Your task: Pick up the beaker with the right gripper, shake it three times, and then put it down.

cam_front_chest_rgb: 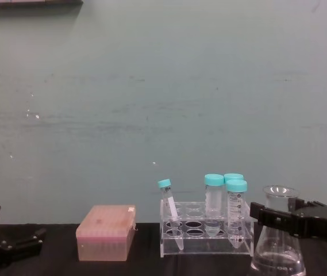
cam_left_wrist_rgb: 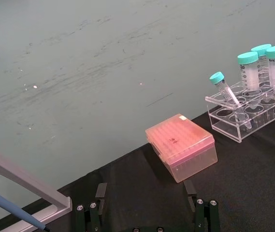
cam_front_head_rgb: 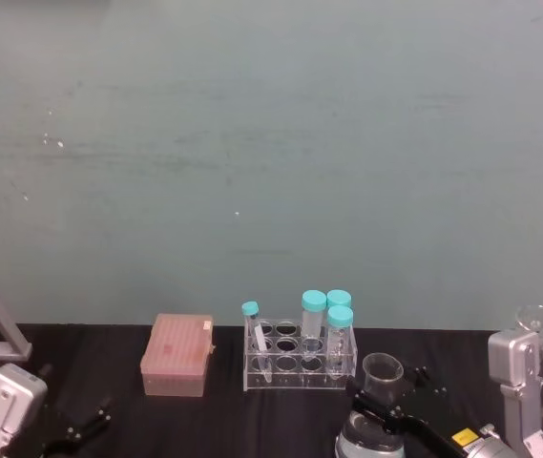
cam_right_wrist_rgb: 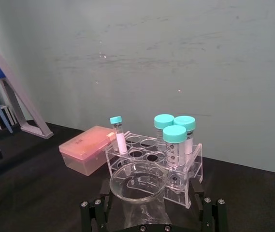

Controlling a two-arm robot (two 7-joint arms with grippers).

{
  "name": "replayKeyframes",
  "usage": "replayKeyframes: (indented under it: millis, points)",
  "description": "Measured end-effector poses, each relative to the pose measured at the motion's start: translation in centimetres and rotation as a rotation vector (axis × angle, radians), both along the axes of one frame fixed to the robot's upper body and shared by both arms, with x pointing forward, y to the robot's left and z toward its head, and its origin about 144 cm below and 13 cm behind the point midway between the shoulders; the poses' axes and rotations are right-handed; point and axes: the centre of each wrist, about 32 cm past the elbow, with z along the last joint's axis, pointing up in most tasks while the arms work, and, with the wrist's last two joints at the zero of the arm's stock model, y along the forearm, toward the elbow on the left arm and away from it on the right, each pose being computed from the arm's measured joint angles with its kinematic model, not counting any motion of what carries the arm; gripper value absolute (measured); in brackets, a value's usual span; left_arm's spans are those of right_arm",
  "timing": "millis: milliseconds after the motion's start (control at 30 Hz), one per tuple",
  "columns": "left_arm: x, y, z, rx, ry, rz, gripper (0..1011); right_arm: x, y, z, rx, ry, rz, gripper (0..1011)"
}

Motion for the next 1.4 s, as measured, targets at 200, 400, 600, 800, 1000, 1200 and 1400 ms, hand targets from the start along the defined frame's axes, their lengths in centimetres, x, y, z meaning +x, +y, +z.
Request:
replayKeyframes:
  millis: [200,400,600,800,1000,1200,1400]
  points:
    - [0.0,0.0,0.0,0.000,0.000,0.000,1000,-0.3,-0.1,0.0,0.008,0.000,0.009,1000]
    - [0.0,0.0,0.0,0.000,0.000,0.000,1000,-0.6,-0.3,0.1,0.023,-0.021,0.014,1000]
    - [0.0,0.0,0.0,0.000,0.000,0.000,1000,-0.6,-0.6,0.2,0.052,-0.066,0.027,1000]
    - [0.0,0.0,0.0,0.000,0.000,0.000,1000,-0.5,-0.8,0.3,0.092,-0.143,0.029,1000]
    - [0.0,0.0,0.0,0.000,0.000,0.000,1000,-0.5,-0.8,0.6,0.082,-0.243,-0.101,1000]
    - [0.0,0.0,0.0,0.000,0.000,0.000,1000,-1.1,-0.9,0.6,-0.082,-0.166,-0.412,1000]
    - [0.0,0.0,0.0,0.000,0.000,0.000,1000,-1.5,-1.3,0.0,-0.107,-0.055,-0.543,1000]
